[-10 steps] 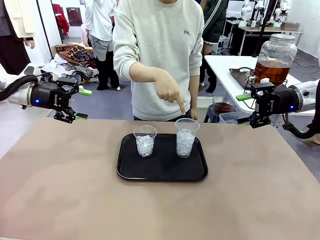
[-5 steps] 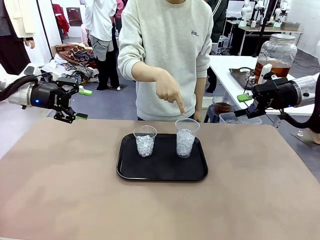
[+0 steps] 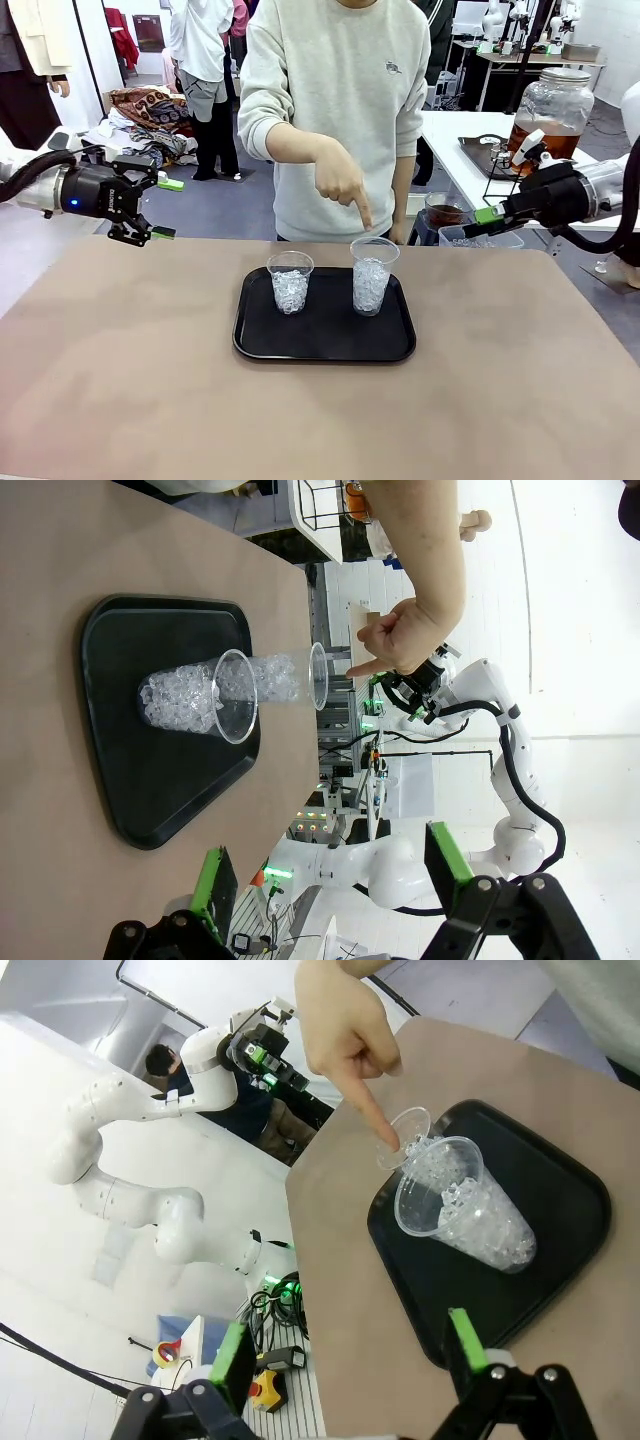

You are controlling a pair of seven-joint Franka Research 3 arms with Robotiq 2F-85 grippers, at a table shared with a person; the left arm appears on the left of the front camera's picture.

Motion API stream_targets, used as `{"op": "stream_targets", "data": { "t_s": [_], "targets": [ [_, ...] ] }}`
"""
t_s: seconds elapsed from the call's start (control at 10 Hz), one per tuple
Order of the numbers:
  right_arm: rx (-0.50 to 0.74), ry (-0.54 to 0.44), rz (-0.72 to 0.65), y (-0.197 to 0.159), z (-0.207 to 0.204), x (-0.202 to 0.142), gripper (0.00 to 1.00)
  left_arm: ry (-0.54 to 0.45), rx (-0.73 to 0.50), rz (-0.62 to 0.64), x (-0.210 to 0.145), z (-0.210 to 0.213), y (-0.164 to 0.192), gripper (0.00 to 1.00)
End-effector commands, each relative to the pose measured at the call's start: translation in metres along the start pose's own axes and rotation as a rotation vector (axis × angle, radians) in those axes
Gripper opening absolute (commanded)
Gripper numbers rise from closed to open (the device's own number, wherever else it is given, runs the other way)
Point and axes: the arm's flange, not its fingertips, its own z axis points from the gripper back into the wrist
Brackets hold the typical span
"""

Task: Pour the drink into the iced cup.
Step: Pick up the iced cup indicated by the human and present it to them.

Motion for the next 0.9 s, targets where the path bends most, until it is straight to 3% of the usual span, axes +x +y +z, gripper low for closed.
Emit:
{"op": "stream_targets", "data": {
  "t_s": [0.0, 0.3, 0.8],
  "targets": [
    [-0.005, -0.003, -0.005, 0.003, 0.001, 0.001, 1.00, -0.010, -0.012, 0.004, 0.000, -0.001, 0.000, 1.00],
    [0.000, 0.000, -0.001, 0.000, 0.000, 0.000, 1.00, -0.010, -0.012, 0.004, 0.000, -0.001, 0.000, 1.00],
    [-0.025, -0.103, 0.455, -0.041, -0.026, -0.003, 1.00, -0.010, -0.012, 0.004, 0.000, -0.001, 0.000, 1.00]
  ]
}}
